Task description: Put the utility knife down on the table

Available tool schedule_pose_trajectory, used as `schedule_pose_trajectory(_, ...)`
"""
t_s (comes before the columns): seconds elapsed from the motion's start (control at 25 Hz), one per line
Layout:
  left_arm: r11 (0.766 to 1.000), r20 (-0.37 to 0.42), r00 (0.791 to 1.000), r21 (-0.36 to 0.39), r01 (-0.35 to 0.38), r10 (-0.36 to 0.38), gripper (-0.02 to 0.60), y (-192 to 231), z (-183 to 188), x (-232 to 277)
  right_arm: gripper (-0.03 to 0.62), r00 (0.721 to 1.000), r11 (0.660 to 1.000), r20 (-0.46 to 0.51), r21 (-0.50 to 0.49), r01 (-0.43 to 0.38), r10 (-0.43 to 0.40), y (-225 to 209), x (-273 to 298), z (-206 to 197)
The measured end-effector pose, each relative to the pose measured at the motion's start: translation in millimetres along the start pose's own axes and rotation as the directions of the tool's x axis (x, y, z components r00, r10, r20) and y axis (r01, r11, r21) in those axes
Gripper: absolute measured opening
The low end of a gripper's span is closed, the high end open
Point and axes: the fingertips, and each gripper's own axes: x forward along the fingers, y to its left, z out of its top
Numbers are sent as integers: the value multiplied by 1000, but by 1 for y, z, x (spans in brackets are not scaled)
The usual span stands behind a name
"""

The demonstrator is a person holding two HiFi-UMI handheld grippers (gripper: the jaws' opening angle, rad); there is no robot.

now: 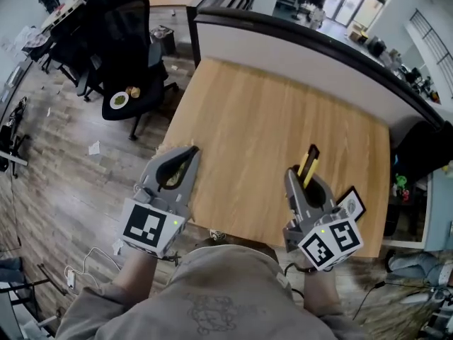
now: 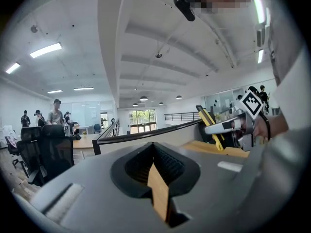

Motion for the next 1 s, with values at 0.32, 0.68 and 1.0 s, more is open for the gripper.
schedule_pose_trajectory(0.32, 1000, 2, 1000, 14, -20, 20, -2, -2, 4, 26, 63, 1000, 1000, -23, 28, -13, 14, -30, 6, 2)
schedule_pose_trajectory(0.68, 998, -16, 999, 32, -52, 52, -2, 1, -9, 56, 63, 993, 999, -113, 30, -39, 42, -63, 36, -17)
schedule_pose_trajectory(1.0, 987, -89, 996, 161, -16, 31, -2, 24, -38, 115, 63, 971, 993, -228, -77, -87, 68, -97, 126, -35)
